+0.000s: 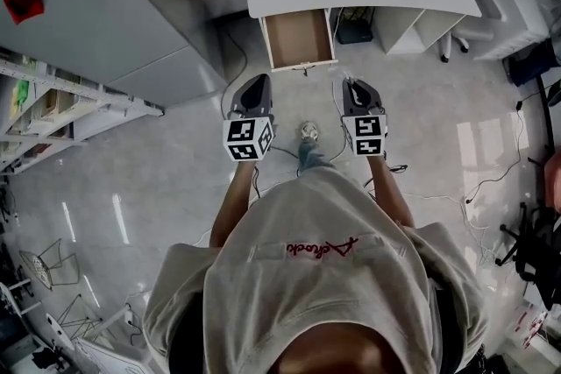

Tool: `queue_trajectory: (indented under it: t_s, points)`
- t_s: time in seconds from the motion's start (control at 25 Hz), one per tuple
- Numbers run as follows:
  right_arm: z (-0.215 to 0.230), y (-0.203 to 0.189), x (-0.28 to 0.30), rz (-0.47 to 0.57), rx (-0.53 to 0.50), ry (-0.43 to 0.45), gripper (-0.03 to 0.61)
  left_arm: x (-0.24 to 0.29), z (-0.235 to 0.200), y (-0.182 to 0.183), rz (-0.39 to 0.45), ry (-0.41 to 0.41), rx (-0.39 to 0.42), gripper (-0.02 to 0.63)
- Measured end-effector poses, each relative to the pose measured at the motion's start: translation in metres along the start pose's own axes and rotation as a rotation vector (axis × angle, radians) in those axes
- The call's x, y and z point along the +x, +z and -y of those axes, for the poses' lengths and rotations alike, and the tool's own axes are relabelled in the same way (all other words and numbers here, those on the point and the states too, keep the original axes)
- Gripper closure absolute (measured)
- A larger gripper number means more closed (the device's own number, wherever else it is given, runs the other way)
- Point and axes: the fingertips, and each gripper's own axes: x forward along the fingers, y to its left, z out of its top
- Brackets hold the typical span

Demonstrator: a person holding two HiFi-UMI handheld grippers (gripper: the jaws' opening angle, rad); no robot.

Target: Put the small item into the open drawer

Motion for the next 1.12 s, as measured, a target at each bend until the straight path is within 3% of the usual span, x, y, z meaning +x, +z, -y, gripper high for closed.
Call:
queue_trajectory:
  t_s: [0.36,0.6,1.12]
  points:
    - [0.081,0.042,0.098,0.037,0.027,-0.005,0.565,0.117,-0.031,0.048,0.001,0.01,0.027,0.606]
    - [0.111,0.049,0.144,0.029,0.03,0.009,0.565,0.164,-0.049,0.052,-0.017,0.034,0.017,0.606]
    - [0.122,0.062,0.229,0.023,0.007,0.082,0.565,0.202,-0.098,0.046,-0.029,0.128,-0.02,0.605]
